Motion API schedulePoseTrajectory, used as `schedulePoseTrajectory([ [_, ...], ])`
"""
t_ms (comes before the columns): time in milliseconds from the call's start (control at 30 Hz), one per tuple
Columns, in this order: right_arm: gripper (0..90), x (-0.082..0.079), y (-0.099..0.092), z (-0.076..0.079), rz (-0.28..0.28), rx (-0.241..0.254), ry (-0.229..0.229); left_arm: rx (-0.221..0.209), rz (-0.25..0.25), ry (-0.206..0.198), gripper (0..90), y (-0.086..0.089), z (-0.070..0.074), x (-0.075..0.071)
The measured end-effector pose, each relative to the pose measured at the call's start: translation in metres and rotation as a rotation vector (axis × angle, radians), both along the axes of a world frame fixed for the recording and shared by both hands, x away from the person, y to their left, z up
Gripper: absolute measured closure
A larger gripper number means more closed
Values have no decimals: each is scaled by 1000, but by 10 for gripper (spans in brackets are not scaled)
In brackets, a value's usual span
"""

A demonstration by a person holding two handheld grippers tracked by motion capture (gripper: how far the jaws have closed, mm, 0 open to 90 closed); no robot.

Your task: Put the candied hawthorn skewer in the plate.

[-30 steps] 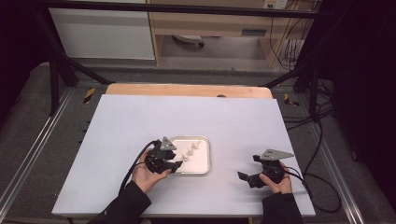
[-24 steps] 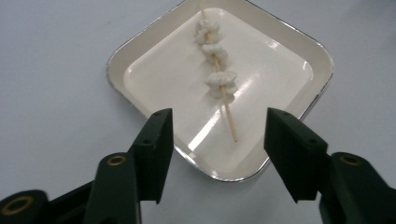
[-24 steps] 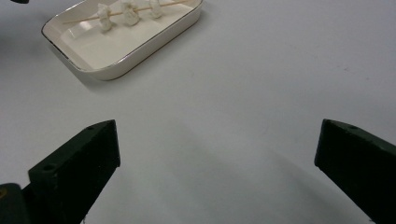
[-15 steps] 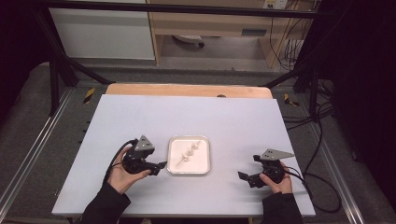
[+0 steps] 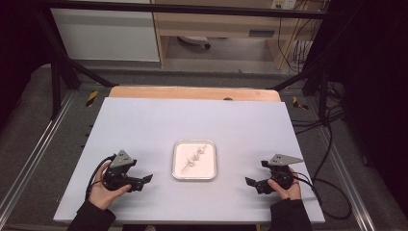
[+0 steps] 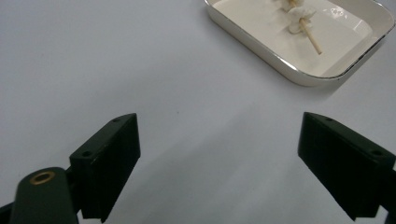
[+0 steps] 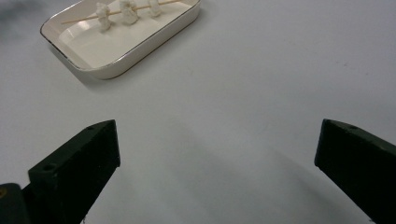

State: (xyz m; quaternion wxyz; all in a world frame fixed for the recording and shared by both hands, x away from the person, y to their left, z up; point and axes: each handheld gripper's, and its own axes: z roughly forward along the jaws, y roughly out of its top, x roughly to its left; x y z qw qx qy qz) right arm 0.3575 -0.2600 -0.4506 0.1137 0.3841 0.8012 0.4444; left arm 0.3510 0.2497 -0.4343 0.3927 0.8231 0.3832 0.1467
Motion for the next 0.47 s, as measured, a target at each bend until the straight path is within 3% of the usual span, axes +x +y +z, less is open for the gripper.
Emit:
schedulePoseTrajectory([
  [200,7,0,1,-2,6,-14,13,-32,28,-6,114,13,-6,-3],
  [467,7,-1,1,-2,9,-18,16,-20,9,-11,84,14,-9,-4],
])
